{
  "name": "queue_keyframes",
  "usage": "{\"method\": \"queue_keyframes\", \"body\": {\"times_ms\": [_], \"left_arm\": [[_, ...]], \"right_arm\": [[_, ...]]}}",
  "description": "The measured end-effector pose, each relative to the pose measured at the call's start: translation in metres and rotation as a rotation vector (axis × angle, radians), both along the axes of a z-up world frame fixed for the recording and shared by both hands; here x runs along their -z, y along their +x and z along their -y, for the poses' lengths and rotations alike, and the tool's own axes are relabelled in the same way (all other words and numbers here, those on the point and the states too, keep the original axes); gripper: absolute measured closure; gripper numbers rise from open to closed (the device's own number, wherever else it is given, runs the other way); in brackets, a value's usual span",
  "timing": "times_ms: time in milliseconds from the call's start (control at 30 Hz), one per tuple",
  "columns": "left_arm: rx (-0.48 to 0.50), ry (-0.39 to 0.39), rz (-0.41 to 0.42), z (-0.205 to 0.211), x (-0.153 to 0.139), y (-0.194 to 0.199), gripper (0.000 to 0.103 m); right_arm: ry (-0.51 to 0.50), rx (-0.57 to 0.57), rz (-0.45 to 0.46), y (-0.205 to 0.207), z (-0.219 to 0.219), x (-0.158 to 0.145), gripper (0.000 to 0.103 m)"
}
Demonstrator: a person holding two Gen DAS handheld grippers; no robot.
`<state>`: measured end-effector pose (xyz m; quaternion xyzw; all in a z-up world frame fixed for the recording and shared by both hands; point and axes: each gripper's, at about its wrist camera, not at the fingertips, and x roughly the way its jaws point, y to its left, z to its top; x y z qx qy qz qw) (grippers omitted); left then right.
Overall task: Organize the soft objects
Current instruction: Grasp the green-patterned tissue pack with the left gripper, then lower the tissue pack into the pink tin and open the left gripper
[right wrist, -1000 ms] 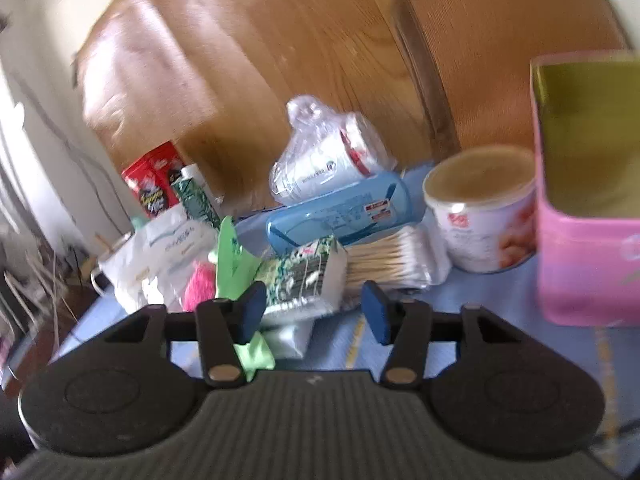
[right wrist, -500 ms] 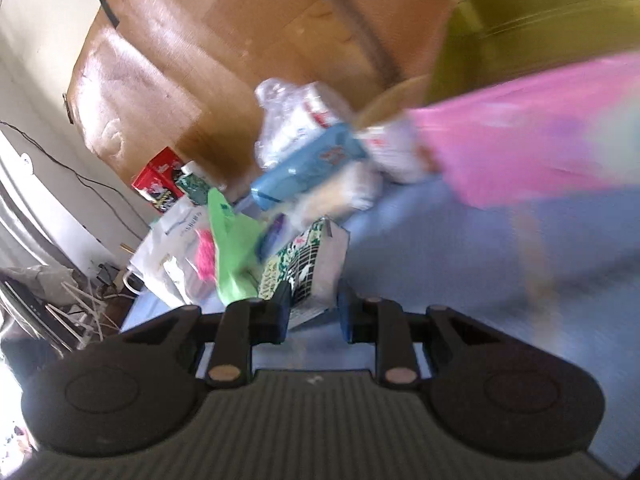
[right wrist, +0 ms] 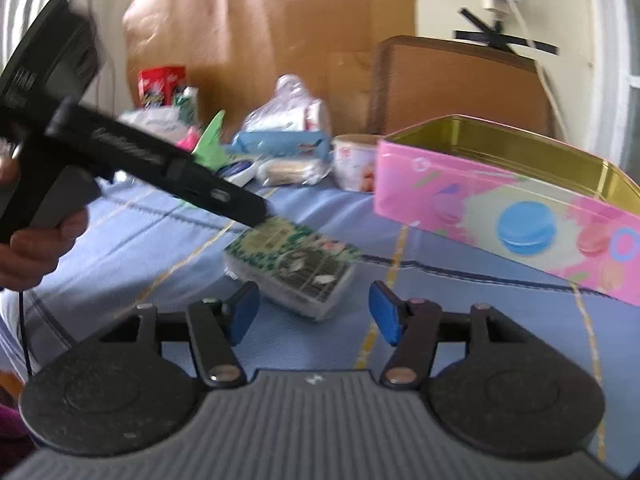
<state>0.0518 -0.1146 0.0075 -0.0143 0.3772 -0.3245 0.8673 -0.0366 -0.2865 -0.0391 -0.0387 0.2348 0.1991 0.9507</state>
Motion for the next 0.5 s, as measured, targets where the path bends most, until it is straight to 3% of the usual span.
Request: {"method": "queue_keyframes", "body": {"times_ms": [100,167,500], "left_arm": [[0.015,0.005,-0.047,0.012,0.01,0.002,0.05],[0.008,0.002,-0.042,0.017,0.007,0.001,0.054],[0.025,0.011,0.247,0.089,-0.06,0.022,0.053]], "right_arm": [[-0.019,-0.012,-0.018,0.012,-0.006,0.008,0.04],[0.02,-0.022,-0.03,0.017,-0.002,0.008,0.051],[0.073,0.134,0.192,0.04,0.035,-0.035,0.051]]}}
